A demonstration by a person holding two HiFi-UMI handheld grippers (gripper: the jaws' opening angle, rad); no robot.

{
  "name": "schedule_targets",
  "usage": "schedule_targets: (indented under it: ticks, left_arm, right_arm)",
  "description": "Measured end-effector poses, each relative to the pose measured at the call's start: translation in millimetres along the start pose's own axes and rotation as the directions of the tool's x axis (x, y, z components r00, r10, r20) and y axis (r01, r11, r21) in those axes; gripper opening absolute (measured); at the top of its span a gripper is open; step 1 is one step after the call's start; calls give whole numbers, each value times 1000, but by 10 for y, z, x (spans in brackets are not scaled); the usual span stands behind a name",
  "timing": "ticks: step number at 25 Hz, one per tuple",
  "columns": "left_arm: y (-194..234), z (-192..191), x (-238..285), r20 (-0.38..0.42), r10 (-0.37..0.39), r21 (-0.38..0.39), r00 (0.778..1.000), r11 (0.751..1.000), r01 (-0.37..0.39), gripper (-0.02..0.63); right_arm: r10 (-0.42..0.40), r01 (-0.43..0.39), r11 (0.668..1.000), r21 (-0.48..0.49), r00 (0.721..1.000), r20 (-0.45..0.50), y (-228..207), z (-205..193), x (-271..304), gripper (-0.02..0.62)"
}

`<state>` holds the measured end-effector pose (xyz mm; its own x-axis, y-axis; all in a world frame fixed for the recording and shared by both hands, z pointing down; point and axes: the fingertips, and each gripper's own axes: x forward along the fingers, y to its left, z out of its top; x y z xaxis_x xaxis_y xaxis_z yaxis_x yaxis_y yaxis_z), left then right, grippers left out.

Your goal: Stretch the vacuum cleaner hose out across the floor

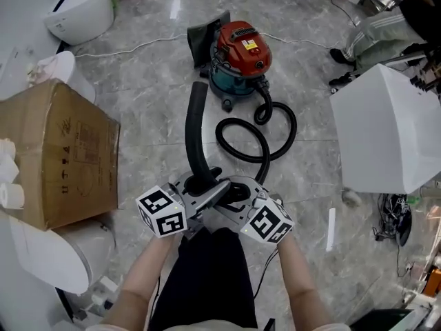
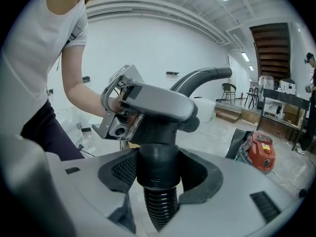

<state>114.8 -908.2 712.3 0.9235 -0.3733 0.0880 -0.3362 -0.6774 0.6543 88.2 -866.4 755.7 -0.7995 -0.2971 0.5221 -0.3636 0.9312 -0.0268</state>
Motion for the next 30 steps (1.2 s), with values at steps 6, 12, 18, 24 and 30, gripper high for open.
schedule_targets:
  ticks: [6,12,18,24,30]
  left_arm:
    - [-628,408,-340,-18,12,-27,1000,1000,-12,158]
    - [-1152,783,-683,-37,5,-31,999,999,-6,156]
    - [-1685,1161,-898,-35,-15,-3,999,1000,15,156]
    - [-2201,1387,-1026,-32,-48,21,998,999,49,155]
    - [-2609,1355,-1149,-28,-47,27,999,999,47,155]
  right_arm:
    - [38,-38,999,29,999,14,377,670,-315,244]
    - [52,-52,998,29,999,9,699,1284,-557,244]
    - [42,-42,999,19,999,30,928,1846,-862,244]
    - [36,-35,999,-30,999,26,1147,2231,-1206,244]
    - [43,-42,998,-38,998,35,1470,2357,-1469,244]
